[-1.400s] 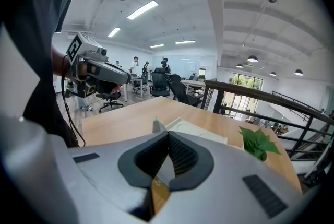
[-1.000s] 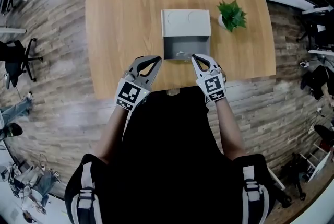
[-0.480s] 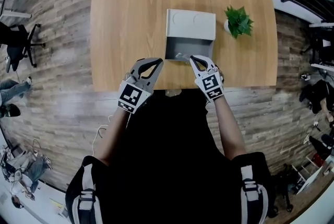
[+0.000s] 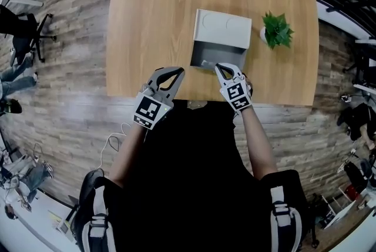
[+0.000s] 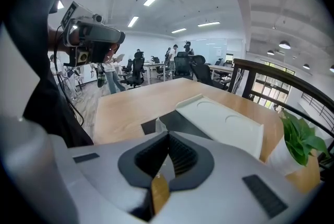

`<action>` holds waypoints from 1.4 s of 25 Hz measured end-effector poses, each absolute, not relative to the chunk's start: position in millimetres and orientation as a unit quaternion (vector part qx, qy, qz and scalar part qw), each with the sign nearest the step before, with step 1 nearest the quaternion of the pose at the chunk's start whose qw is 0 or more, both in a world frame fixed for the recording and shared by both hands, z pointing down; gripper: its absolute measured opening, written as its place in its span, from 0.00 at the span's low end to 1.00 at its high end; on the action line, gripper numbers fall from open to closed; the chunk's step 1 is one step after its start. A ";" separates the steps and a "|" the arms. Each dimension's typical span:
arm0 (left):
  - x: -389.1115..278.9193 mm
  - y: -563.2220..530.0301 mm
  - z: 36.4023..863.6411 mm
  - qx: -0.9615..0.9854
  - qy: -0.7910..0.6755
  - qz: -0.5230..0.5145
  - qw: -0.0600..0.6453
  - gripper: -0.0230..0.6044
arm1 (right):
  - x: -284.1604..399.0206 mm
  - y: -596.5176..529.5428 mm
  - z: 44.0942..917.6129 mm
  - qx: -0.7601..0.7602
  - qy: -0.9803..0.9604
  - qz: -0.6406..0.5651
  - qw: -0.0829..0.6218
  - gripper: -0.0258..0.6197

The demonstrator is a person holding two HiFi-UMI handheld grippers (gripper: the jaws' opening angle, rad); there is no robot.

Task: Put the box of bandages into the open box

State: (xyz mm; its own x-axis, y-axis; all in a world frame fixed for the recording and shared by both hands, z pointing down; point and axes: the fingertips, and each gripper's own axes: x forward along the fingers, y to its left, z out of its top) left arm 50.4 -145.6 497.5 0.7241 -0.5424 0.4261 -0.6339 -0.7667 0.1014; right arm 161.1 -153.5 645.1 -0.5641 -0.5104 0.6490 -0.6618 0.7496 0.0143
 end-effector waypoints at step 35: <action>48.1 -151.0 499.0 0.916 -0.329 0.195 0.124 0.07 | 165.2 -176.3 690.7 0.332 -0.848 0.131 0.392 0.08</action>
